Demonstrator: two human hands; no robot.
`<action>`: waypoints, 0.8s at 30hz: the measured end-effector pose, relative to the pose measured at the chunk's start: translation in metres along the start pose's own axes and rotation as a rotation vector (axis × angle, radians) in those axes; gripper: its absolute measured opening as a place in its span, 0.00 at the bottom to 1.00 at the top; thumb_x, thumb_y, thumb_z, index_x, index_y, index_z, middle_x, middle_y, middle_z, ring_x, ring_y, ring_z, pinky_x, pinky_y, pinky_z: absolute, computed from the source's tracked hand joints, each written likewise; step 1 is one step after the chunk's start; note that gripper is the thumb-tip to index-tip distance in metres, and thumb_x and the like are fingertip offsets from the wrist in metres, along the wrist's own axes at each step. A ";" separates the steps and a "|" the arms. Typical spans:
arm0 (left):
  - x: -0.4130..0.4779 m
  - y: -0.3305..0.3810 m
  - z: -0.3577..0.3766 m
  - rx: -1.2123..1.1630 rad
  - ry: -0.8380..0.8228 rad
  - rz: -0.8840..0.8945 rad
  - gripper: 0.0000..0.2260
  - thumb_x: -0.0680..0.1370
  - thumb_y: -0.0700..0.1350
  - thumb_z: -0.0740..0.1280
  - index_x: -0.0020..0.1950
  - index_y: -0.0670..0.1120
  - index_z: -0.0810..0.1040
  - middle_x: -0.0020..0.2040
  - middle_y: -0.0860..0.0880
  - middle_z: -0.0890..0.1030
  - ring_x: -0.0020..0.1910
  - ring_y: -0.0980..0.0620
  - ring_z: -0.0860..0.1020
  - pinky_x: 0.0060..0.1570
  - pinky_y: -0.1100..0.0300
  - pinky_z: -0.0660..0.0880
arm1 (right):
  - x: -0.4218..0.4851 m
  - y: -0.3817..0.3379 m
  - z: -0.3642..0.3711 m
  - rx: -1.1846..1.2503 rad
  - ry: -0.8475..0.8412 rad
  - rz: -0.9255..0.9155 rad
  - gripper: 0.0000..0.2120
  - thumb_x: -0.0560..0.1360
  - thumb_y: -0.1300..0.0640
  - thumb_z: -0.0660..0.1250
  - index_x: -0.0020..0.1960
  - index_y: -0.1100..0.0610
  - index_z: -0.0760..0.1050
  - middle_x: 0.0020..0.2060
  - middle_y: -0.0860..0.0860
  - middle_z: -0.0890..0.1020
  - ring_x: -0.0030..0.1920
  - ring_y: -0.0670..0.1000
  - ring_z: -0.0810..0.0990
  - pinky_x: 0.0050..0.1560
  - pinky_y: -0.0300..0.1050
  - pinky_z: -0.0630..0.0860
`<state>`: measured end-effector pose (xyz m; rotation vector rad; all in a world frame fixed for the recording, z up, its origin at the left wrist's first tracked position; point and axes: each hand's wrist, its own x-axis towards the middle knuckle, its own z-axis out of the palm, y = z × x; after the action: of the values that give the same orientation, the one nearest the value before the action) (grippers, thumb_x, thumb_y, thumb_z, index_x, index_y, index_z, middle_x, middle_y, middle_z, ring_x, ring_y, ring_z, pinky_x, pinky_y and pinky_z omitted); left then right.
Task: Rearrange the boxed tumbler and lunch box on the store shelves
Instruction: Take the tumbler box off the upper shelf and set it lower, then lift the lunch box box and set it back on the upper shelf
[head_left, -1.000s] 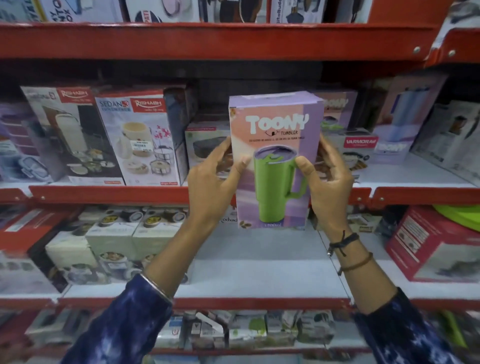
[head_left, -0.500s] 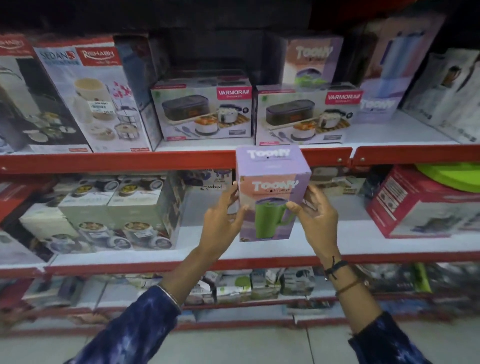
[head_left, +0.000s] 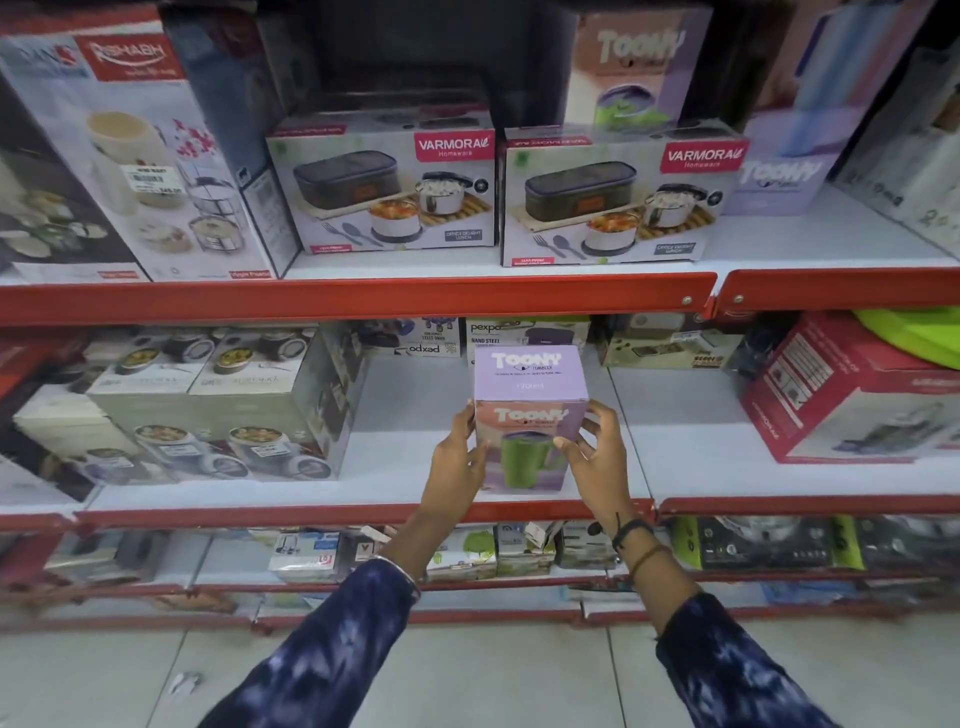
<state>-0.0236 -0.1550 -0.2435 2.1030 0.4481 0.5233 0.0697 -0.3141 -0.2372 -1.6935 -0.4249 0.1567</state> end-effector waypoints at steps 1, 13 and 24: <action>0.002 -0.002 0.003 -0.012 -0.022 -0.011 0.23 0.78 0.36 0.61 0.72 0.44 0.59 0.61 0.42 0.79 0.55 0.44 0.80 0.53 0.59 0.76 | 0.003 0.003 0.001 -0.011 -0.009 0.007 0.24 0.73 0.70 0.67 0.63 0.53 0.64 0.61 0.50 0.71 0.62 0.51 0.72 0.63 0.48 0.73; 0.000 0.025 -0.004 0.022 0.222 0.335 0.21 0.78 0.39 0.61 0.70 0.44 0.61 0.72 0.43 0.63 0.70 0.51 0.64 0.66 0.73 0.61 | 0.005 -0.007 -0.019 -0.193 0.079 -0.165 0.19 0.74 0.62 0.69 0.60 0.50 0.67 0.57 0.52 0.74 0.54 0.50 0.76 0.55 0.44 0.75; 0.120 0.163 -0.064 0.001 0.450 0.371 0.19 0.78 0.43 0.62 0.68 0.41 0.65 0.66 0.42 0.71 0.65 0.48 0.70 0.65 0.55 0.68 | 0.117 -0.153 -0.078 -0.302 0.440 -0.431 0.23 0.76 0.56 0.66 0.68 0.59 0.65 0.65 0.57 0.70 0.63 0.54 0.70 0.63 0.47 0.70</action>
<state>0.0635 -0.1385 -0.0502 2.0734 0.3047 1.2241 0.1753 -0.3264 -0.0584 -1.8231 -0.4843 -0.6111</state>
